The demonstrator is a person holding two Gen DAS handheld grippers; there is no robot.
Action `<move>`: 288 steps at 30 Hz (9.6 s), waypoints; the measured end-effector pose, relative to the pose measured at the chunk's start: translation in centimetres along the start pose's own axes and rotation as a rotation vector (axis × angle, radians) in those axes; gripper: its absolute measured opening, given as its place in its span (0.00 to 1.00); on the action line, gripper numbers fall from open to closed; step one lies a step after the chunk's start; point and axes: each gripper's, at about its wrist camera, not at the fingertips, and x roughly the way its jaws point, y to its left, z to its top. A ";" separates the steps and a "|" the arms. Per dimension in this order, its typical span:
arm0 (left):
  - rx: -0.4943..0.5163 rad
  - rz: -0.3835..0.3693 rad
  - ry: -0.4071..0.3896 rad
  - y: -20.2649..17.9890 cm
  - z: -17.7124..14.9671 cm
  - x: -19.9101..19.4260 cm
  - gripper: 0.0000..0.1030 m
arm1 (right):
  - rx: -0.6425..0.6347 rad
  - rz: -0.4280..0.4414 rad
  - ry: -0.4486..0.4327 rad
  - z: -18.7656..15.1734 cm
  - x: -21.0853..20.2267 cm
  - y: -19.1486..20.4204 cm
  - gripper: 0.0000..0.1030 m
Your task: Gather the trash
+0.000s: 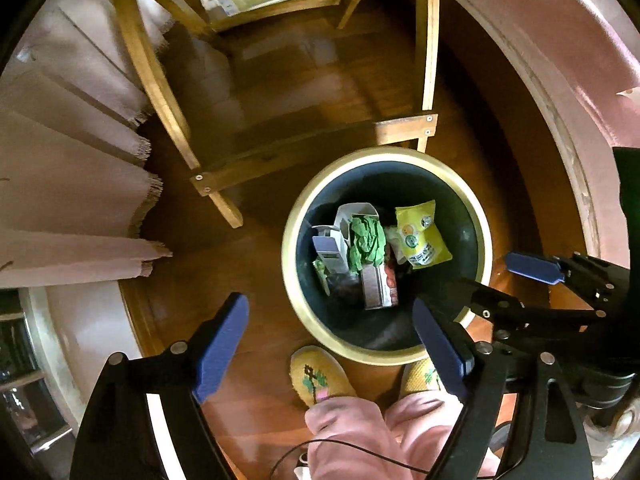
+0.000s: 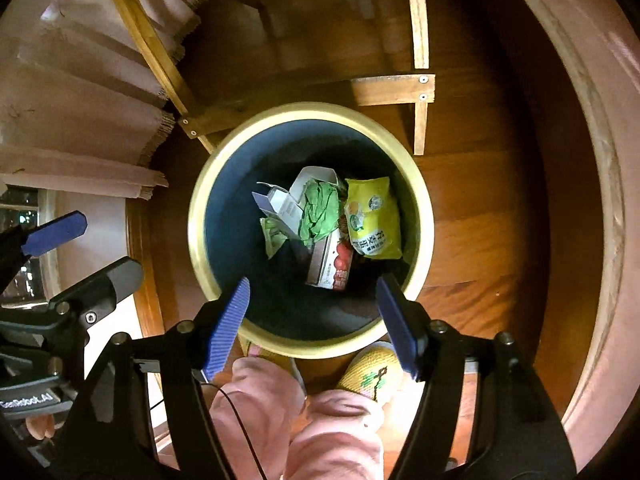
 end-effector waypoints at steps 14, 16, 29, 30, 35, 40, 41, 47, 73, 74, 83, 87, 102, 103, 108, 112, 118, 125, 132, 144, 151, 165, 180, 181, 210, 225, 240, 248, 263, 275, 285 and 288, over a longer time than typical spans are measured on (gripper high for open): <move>-0.006 0.022 -0.063 0.1 -1.6 -14.9 0.83 | 0.081 -0.002 -0.023 -1.4 -12.0 1.7 0.61; 0.005 0.024 -0.082 0.2 -1.7 -18.2 0.83 | 0.076 0.003 -0.029 -1.5 -14.8 2.6 0.61; 0.067 0.021 -0.225 1.6 -1.7 -38.7 0.83 | -0.007 -0.016 -0.123 -2.0 -32.5 9.4 0.61; 0.068 0.028 -0.250 2.0 -1.4 -40.4 0.83 | -0.014 -0.021 -0.134 -1.9 -33.5 9.7 0.61; 0.072 0.044 -0.342 3.5 0.0 -45.9 0.83 | -0.021 -0.031 -0.214 -0.4 -39.1 11.6 0.61; 0.079 0.069 -0.426 4.9 2.3 -50.3 0.83 | -0.037 -0.081 -0.319 2.1 -43.8 13.2 0.61; 0.080 0.070 -0.444 5.4 3.1 -51.3 0.83 | -0.049 -0.100 -0.343 2.8 -44.7 13.7 0.61; 0.070 0.055 -0.519 7.7 7.1 -54.3 0.83 | -0.044 -0.127 -0.444 7.4 -48.9 14.8 0.61; -0.133 0.160 -0.429 8.7 38.7 -47.7 0.78 | -0.203 -0.050 -0.405 41.0 -47.7 6.6 0.61; -0.144 0.159 -0.422 9.1 39.7 -47.1 0.78 | -0.202 -0.045 -0.389 42.5 -46.7 6.1 0.61; -0.206 0.157 -0.331 11.3 49.2 -39.7 0.78 | -0.211 -0.063 -0.278 52.4 -38.2 4.0 0.61; -0.212 0.132 -0.272 12.0 52.2 -36.6 0.78 | -0.216 -0.064 -0.229 54.3 -35.7 3.8 0.61; -0.211 0.140 -0.147 13.3 57.8 -30.2 0.50 | -0.320 -0.064 -0.273 54.6 -34.5 4.9 0.36; -0.210 0.141 -0.144 13.3 57.8 -29.9 0.44 | -0.318 -0.061 -0.274 54.4 -34.5 4.9 0.34; -0.222 0.128 -0.169 13.3 57.1 -29.5 0.32 | -0.300 -0.023 -0.274 53.7 -35.0 4.8 0.23; -0.245 0.132 -0.187 13.3 55.7 -30.3 0.29 | -0.253 0.046 -0.255 53.5 -35.0 4.5 0.13; -0.266 0.085 -0.237 12.8 52.0 -32.5 0.29 | -0.224 0.154 -0.274 51.2 -36.7 4.1 0.11; -0.241 0.016 -0.288 10.2 43.8 -36.6 0.29 | -0.228 0.204 -0.316 46.5 -39.9 5.2 0.11; -0.223 -0.020 -0.321 7.5 34.5 -41.4 0.29 | -0.239 0.197 -0.331 39.1 -42.4 7.4 0.11; -0.148 -0.041 -0.409 9.3 16.9 -46.9 0.29 | -0.226 0.174 -0.391 21.9 -44.8 14.5 0.11; -0.067 -0.043 -0.426 11.8 8.2 -47.3 0.29 | -0.220 0.108 -0.422 12.6 -44.4 19.0 0.11; -0.006 -0.090 -0.321 10.8 -0.5 -43.4 0.29 | -0.154 0.015 -0.315 2.7 -40.2 19.5 0.11; -0.014 -0.061 -0.119 2.8 -3.0 -28.3 0.29 | -0.013 0.056 -0.156 -1.0 -25.4 10.9 0.11; -0.020 -0.059 -0.116 2.3 -3.0 -27.1 0.29 | -0.006 0.060 -0.150 -1.1 -24.2 10.3 0.11; -0.125 -0.056 -0.110 0.8 0.7 -3.5 0.83 | 0.106 0.037 -0.107 0.8 -2.9 -0.2 0.43; -0.155 -0.018 -0.133 3.9 -1.4 -9.7 0.84 | 0.180 0.018 -0.106 -0.2 -6.3 0.6 0.59; -0.178 0.024 -0.222 4.2 -2.3 -25.5 0.84 | 0.115 -0.001 -0.123 -2.0 -18.6 4.3 0.62; -0.186 0.028 -0.289 4.9 -1.9 -35.0 0.84 | 0.048 -0.002 -0.170 -1.9 -27.4 7.0 0.62; -0.201 0.093 -0.469 4.8 -2.1 -52.1 0.84 | -0.078 0.023 -0.367 -0.3 -46.3 13.7 0.62; -0.198 0.145 -0.589 3.4 -1.7 -58.8 0.84 | -0.084 -0.020 -0.544 -0.9 -54.3 16.1 0.62; -0.199 0.136 -0.601 3.1 -1.0 -59.2 0.84 | -0.099 -0.064 -0.599 -0.8 -55.3 16.4 0.62; -0.199 0.135 -0.597 3.1 -0.6 -59.2 0.84 | -0.089 -0.062 -0.599 -0.6 -55.2 16.0 0.62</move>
